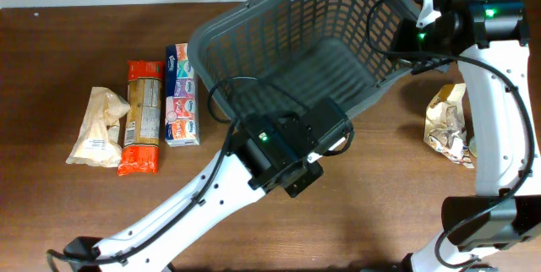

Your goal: Pack container

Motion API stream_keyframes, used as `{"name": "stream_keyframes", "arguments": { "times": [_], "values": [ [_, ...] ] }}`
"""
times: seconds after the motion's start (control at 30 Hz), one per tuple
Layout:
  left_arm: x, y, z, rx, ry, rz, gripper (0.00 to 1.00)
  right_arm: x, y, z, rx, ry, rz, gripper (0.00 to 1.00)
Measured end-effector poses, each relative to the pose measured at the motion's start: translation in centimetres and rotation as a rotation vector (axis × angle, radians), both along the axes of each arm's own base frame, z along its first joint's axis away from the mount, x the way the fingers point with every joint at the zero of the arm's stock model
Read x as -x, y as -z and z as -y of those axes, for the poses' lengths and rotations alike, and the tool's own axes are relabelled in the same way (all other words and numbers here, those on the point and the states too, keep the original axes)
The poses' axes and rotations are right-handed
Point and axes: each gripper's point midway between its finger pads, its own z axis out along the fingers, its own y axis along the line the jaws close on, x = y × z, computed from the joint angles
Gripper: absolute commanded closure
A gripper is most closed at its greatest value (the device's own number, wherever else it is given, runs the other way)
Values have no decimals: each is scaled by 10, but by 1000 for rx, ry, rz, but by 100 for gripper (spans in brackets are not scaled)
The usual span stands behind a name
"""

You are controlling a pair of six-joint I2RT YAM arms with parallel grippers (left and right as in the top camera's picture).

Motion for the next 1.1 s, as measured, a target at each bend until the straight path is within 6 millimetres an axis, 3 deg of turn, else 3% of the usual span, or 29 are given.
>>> {"name": "stream_keyframes", "arguments": {
  "times": [0.6, 0.83, 1.1],
  "values": [
    [-61, -2, -65, -50, -247, 52, 98, 23, 8, 0, 23, -55, -93, 96],
    [-85, -3, -97, -53, -362, 72, 98, 38, 11, -11, 27, -90, -142, 96],
    [-92, -2, -123, -77, -437, 58, 98, 35, 5, -22, 29, -121, -105, 96]
  ]
}}
